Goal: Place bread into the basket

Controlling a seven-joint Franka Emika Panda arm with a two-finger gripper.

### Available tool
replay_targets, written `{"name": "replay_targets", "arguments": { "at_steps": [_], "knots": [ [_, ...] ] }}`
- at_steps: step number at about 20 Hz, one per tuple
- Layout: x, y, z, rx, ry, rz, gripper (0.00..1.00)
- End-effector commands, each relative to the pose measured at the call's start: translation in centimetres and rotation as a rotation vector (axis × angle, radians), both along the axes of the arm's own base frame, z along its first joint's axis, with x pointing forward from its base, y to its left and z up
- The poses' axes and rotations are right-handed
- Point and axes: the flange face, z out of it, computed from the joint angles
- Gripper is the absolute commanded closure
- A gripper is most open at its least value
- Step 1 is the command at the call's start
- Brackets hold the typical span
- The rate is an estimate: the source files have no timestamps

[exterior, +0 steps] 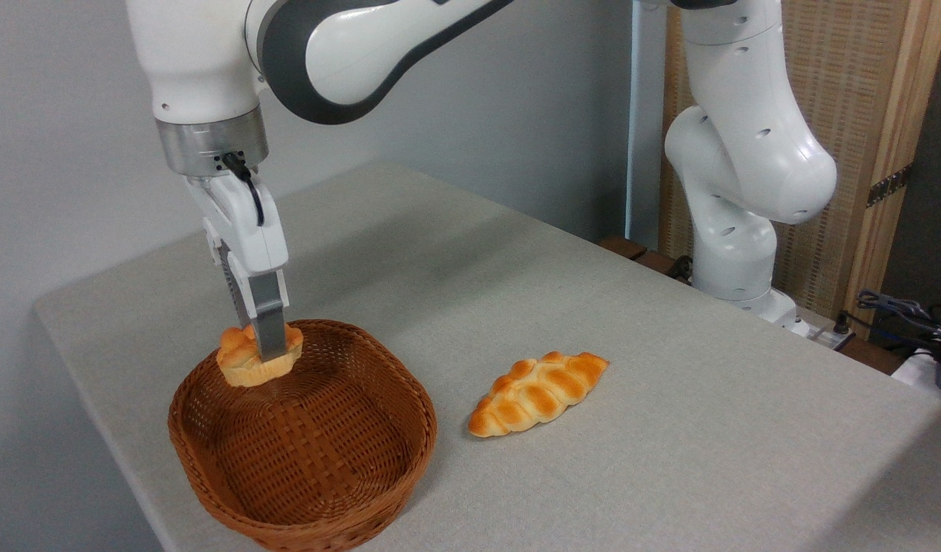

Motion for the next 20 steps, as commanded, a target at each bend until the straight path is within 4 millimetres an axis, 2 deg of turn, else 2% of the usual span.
{"name": "replay_targets", "arguments": {
  "at_steps": [1,3,15,18,20],
  "knots": [
    [0.2,-0.8,-1.0,-0.01,0.007,0.0,0.0],
    [0.1,-1.9,-1.8,-0.01,0.022,-0.018,0.0],
    [0.0,-2.2,-2.0,-0.011,0.025,-0.015,0.0],
    [-0.7,-1.4,-0.4,-0.009,0.03,-0.002,0.0],
    [-1.5,1.4,2.1,-0.012,0.035,0.043,0.0]
  ]
}}
